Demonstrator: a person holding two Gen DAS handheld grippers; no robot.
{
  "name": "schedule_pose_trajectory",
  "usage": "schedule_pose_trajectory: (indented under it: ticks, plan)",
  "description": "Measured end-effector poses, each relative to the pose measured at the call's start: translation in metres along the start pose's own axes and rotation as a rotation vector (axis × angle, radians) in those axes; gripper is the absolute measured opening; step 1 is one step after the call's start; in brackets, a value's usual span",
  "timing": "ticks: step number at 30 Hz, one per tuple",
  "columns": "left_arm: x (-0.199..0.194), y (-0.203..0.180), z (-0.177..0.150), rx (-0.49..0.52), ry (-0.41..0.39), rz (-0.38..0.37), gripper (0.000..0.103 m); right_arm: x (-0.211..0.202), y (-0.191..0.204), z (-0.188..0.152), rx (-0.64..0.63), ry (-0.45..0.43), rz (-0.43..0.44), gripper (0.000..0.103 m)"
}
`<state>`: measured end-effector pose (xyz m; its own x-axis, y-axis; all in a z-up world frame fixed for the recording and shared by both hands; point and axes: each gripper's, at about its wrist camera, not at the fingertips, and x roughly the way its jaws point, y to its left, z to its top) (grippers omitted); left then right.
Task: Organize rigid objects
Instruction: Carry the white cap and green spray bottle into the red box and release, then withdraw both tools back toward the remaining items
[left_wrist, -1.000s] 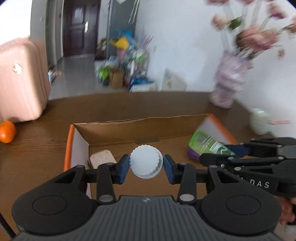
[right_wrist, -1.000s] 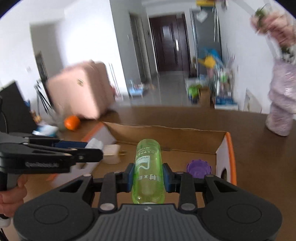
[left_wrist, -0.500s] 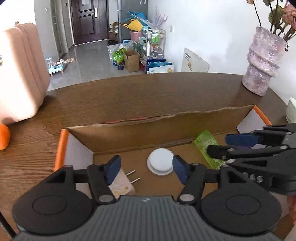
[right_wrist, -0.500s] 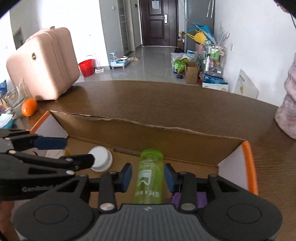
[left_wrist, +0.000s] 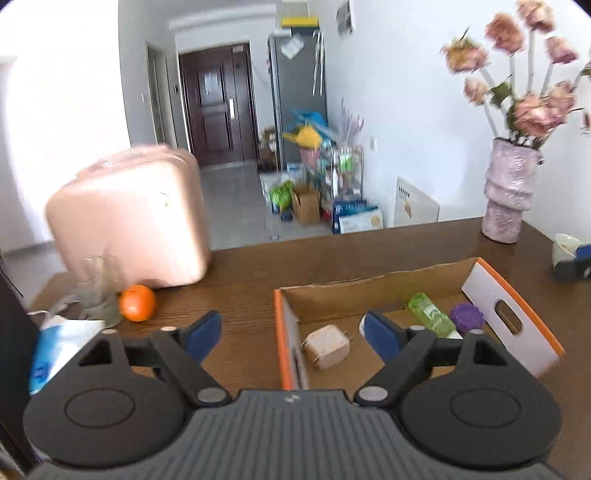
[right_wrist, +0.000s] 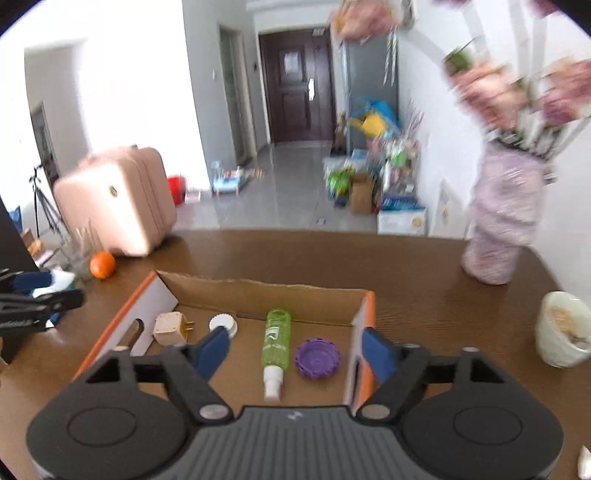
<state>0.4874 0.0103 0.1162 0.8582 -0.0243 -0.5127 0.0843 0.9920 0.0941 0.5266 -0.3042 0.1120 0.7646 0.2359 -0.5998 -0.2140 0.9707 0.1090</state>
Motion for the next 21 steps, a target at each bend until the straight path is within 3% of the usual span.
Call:
schedule_pose_trajectory:
  ticks: [6, 11, 17, 19, 21]
  plan:
    - [-0.068, 0.001, -0.024, -0.035, -0.114, 0.046, 0.098, -0.067, 0.008, -0.038, 0.014, -0.126, -0.027, 0.091]
    - [-0.111, -0.001, -0.04, -0.06, -0.168, 0.029, 0.101, -0.107, 0.028, -0.064, 0.015, -0.209, -0.002, 0.097]
    - [-0.164, -0.008, -0.082, -0.05, -0.292, 0.108, 0.103, -0.155, 0.064, -0.106, -0.061, -0.353, -0.045, 0.098]
    - [-0.178, -0.01, -0.102, -0.06, -0.293, 0.095, 0.103, -0.173, 0.072, -0.127, -0.064, -0.393, -0.034, 0.099]
    - [-0.196, -0.005, -0.129, -0.105, -0.297, 0.023, 0.103, -0.188, 0.079, -0.152, -0.056, -0.405, -0.006, 0.099]
